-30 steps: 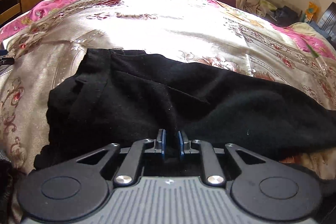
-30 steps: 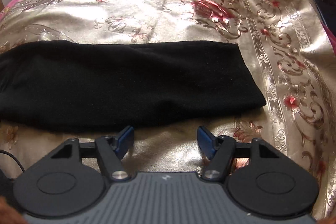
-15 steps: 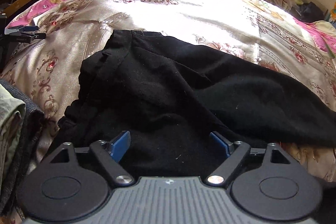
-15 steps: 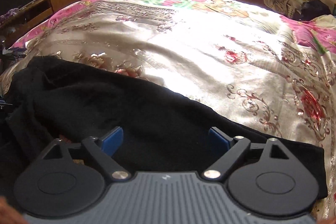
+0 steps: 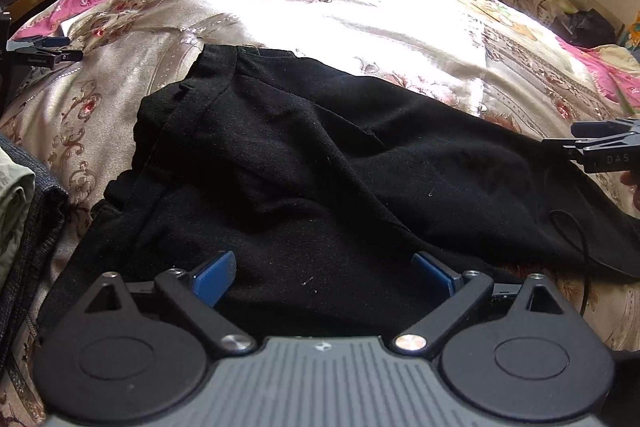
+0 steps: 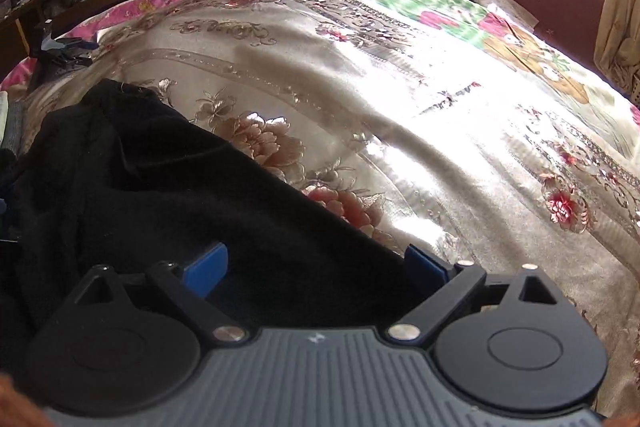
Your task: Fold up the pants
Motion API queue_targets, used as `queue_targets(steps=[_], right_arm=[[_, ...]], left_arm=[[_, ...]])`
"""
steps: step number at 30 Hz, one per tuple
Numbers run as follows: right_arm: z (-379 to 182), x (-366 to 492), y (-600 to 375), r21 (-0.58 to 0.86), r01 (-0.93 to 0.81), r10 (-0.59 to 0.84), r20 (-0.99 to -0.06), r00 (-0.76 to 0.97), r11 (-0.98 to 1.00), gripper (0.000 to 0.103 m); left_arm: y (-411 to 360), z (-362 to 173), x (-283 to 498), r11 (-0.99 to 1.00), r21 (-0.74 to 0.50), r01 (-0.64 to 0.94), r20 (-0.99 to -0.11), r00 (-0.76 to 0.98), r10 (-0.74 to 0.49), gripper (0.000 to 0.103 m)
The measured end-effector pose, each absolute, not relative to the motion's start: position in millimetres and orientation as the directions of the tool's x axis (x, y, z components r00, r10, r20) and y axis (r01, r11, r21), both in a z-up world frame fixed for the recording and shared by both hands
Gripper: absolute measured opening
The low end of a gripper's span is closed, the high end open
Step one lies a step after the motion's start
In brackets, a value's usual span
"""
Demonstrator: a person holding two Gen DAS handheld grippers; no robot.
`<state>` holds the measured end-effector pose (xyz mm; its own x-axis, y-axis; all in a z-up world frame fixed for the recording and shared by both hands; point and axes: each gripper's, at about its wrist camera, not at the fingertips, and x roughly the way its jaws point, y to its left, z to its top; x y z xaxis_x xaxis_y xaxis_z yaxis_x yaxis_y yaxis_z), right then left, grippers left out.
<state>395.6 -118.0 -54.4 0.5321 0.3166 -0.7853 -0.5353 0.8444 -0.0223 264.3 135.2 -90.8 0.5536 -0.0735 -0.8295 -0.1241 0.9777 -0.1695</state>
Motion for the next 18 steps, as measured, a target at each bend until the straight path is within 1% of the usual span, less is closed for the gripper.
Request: queue_targets(steps=[4, 7, 10, 12, 14, 16, 17, 18], right_arm=[[-68, 415, -106, -0.048, -0.565, 0.304, -0.804, 0.511, 0.824, 0.094], [-79, 427, -101, -0.067, -0.575, 0.283, -0.82, 0.497, 0.815, 0.09], [-92, 441, -100, -0.065, -0.554, 0.247, -0.847, 0.47, 0.83, 0.082], [-103, 444, -100, -0.061, -0.555, 0.233, -0.865, 0.444, 0.83, 0.073], [-110, 444, -100, -0.058, -0.557, 0.237, -0.865, 0.442, 0.829, 0.072], [-113, 443, -100, -0.03, -0.557, 0.258, -0.864, 0.432, 0.83, 0.061], [-113, 443, -100, -0.017, -0.556, 0.27, -0.862, 0.429, 0.831, 0.048], [-112, 442, -99, -0.007, -0.553, 0.276, -0.862, 0.426, 0.833, 0.027]], left_arm=[[133, -99, 266, 0.971, -0.202, -0.127, -0.832, 0.546, -0.101, 0.103], [133, -104, 266, 0.968, -0.215, -0.133, -0.834, 0.541, -0.111, 0.103], [135, -107, 265, 0.966, -0.219, -0.135, -0.834, 0.54, -0.114, 0.103], [136, -107, 265, 0.966, -0.222, -0.136, -0.835, 0.538, -0.116, 0.103], [138, -108, 265, 0.964, -0.226, -0.141, -0.835, 0.537, -0.117, 0.103], [140, -108, 265, 0.963, -0.224, -0.149, -0.838, 0.534, -0.113, 0.103], [141, -108, 264, 0.963, -0.223, -0.151, -0.839, 0.533, -0.111, 0.103], [141, -108, 264, 0.963, -0.221, -0.154, -0.84, 0.531, -0.108, 0.103]])
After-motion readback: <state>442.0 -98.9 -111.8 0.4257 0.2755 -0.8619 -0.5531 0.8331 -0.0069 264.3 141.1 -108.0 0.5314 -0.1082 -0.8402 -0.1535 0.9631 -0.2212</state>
